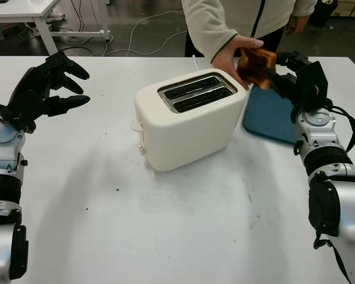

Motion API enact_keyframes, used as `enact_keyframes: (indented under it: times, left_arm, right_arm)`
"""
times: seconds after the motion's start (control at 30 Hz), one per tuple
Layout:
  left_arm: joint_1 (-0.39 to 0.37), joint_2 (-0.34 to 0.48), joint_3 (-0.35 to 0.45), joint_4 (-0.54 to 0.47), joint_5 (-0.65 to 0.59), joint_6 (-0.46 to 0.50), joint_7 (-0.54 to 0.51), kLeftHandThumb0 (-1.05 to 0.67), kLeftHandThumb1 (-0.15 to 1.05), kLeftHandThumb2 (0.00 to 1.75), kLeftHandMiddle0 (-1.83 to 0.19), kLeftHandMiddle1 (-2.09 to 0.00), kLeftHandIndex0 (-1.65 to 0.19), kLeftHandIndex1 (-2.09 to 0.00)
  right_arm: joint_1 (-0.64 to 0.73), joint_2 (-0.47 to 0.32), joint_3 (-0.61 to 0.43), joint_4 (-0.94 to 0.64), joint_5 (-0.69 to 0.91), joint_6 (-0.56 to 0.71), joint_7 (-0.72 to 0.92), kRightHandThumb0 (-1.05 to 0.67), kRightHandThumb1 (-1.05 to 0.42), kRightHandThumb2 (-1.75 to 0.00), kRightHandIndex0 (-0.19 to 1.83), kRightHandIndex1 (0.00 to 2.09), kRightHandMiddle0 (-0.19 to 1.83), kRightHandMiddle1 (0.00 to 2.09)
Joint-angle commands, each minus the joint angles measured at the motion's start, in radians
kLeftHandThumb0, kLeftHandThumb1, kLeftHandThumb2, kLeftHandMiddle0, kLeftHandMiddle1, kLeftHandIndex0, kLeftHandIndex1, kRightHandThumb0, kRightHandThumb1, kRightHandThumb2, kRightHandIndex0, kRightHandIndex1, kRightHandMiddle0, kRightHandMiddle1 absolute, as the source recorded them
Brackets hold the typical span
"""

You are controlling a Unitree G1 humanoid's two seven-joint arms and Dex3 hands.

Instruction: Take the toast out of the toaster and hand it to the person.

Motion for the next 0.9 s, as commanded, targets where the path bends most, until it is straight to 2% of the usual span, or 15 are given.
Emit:
enact_keyframes:
  times: [0.0, 0.3, 0.4, 0.43, 0.5, 0.6, 0.77, 0.87]
  left_arm:
    - [-0.001, 0.001, 0.004, 0.002, 0.002, -0.009, 0.013, -1.05, 0.9, 0.0, -0.28, -1.48, -0.23, -1.4]
    - [0.003, -0.005, 0.011, 0.0, -0.021, 0.001, 0.002, -1.05, 0.88, 0.0, -0.29, -1.48, -0.24, -1.4]
    - [0.025, -0.008, 0.018, -0.026, -0.033, 0.003, -0.001, -1.05, 0.88, 0.0, -0.3, -1.47, -0.25, -1.38]
    - [0.041, -0.011, 0.022, -0.041, -0.036, -0.007, 0.003, -1.05, 0.88, 0.01, -0.3, -1.46, -0.25, -1.38]
    - [0.075, -0.02, 0.036, -0.074, -0.056, -0.016, 0.002, -1.05, 0.89, 0.01, -0.29, -1.46, -0.25, -1.38]
    - [0.141, -0.041, 0.061, -0.15, -0.083, -0.005, 0.017, -1.05, 0.89, 0.01, -0.28, -1.44, -0.24, -1.35]
    - [0.254, -0.094, 0.093, -0.279, -0.144, 0.038, 0.034, -1.05, 0.87, 0.0, -0.27, -1.38, -0.22, -1.31]
    - [0.308, -0.125, 0.096, -0.343, -0.164, 0.044, 0.031, -1.05, 0.87, 0.0, -0.21, -1.37, -0.17, -1.3]
  right_arm:
    - [0.02, -0.02, 0.004, -0.027, 0.004, -0.021, 0.028, -0.89, -0.92, -0.04, 0.0, 0.02, 0.03, 0.01]
    - [0.064, -0.056, 0.033, -0.083, -0.028, -0.031, 0.003, -1.04, -0.9, -0.02, 0.0, 0.0, 0.0, 0.0]
    - [0.118, -0.039, -0.027, -0.13, 0.055, -0.073, 0.043, -1.0, -0.88, 0.0, 0.0, 0.0, 0.0, 0.0]
    - [0.158, -0.034, -0.032, -0.184, 0.051, -0.075, 0.007, -0.94, -0.9, -0.06, 0.01, 0.01, 0.01, 0.01]
    - [0.249, -0.003, -0.061, -0.334, 0.091, -0.035, -0.025, -0.88, -0.92, -0.28, 0.04, 0.03, 0.04, 0.02]
    - [0.44, 0.055, -0.077, -0.647, 0.147, 0.031, -0.029, -0.7, -0.92, -0.51, 0.01, 0.01, 0.04, 0.02]
    - [0.711, 0.164, -0.059, -1.064, 0.186, 0.089, -0.05, -0.69, -0.92, -0.53, 0.11, 0.07, 0.15, 0.06]
    - [0.806, 0.214, -0.031, -1.221, 0.184, 0.127, -0.061, -0.67, -0.92, -0.55, 0.15, 0.09, 0.18, 0.08]
